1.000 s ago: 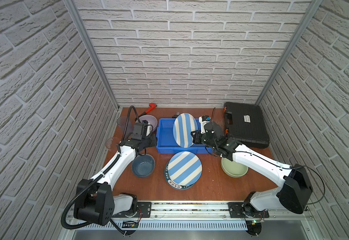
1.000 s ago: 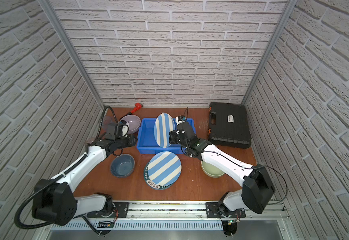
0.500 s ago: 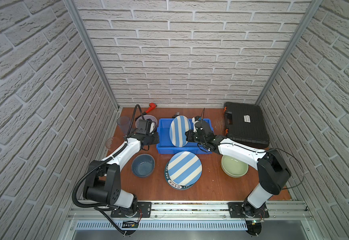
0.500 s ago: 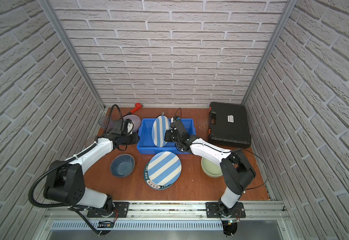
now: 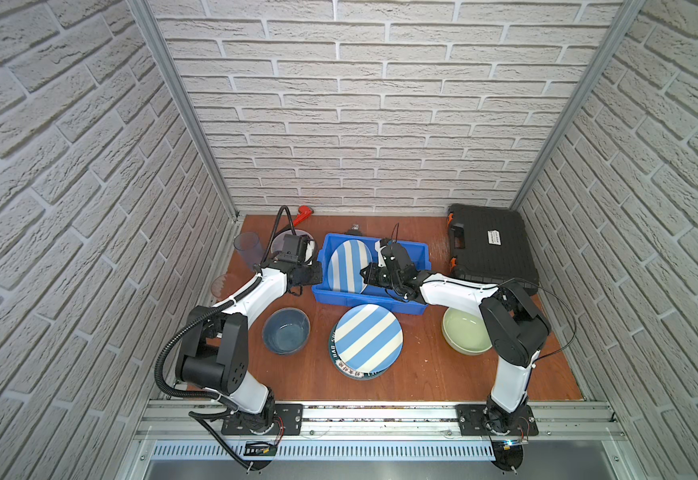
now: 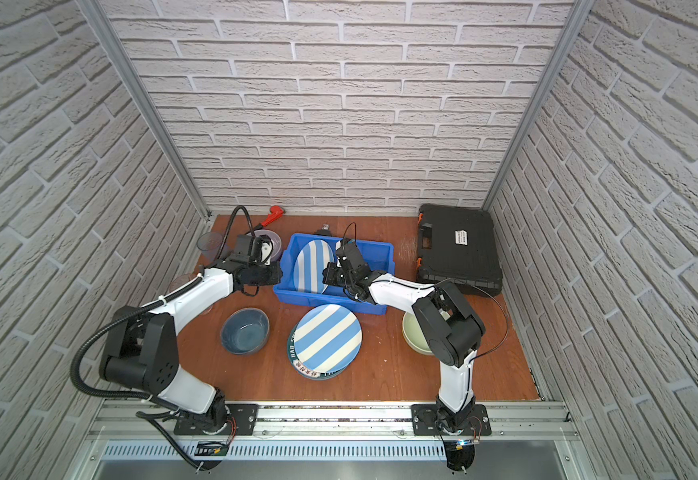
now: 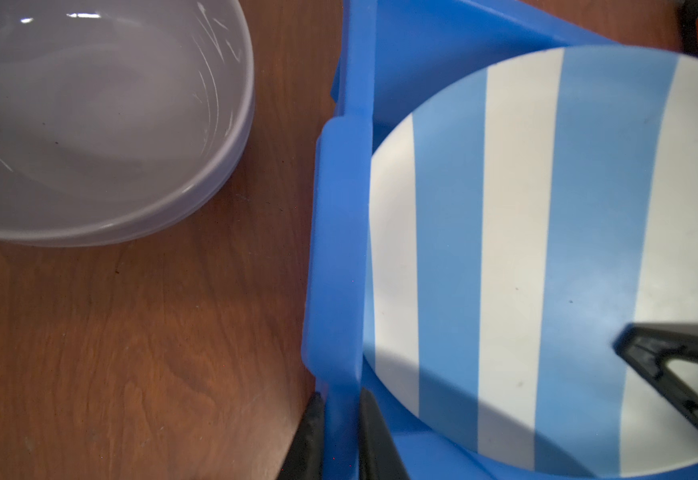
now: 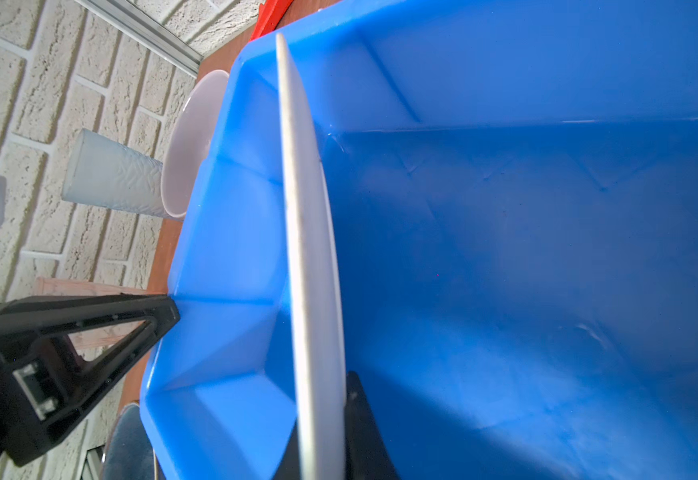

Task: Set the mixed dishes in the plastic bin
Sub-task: 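Carry the upright plate over the blue bin with the right gripper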

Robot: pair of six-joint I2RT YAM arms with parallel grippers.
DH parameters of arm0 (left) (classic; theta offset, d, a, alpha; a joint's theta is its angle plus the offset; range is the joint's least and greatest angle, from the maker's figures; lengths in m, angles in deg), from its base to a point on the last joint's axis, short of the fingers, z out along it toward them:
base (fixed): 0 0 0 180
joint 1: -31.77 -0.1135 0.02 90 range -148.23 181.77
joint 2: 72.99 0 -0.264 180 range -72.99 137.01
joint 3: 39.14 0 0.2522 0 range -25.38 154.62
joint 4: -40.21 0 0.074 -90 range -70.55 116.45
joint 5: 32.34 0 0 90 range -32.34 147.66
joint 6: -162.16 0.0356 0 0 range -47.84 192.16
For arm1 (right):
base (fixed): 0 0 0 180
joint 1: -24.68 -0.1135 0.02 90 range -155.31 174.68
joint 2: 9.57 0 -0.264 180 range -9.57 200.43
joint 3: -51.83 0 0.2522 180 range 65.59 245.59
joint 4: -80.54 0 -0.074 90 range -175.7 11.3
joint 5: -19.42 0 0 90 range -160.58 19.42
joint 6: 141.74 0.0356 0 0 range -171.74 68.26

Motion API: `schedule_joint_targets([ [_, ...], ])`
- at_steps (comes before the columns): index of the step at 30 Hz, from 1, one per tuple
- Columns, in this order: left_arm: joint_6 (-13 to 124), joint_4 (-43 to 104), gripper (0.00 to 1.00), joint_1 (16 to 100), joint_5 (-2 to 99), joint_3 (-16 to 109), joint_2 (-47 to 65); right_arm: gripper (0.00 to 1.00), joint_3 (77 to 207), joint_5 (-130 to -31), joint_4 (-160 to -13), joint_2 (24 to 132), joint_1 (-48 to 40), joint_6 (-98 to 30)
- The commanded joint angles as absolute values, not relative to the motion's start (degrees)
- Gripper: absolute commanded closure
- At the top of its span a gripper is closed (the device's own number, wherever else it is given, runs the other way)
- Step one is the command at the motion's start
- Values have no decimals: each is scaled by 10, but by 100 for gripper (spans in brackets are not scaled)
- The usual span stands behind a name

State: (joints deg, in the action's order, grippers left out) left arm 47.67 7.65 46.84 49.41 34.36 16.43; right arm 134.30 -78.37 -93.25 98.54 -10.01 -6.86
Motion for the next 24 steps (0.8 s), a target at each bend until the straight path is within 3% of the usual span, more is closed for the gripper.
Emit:
schedule_joint_targets([
  [1, 478, 73, 86, 475, 486, 352, 173, 94, 1358, -799, -973, 990, -99, -56],
  [24, 465, 64, 87, 487, 480, 322, 140, 75, 1403, -758, -819, 1018, -96, -117],
])
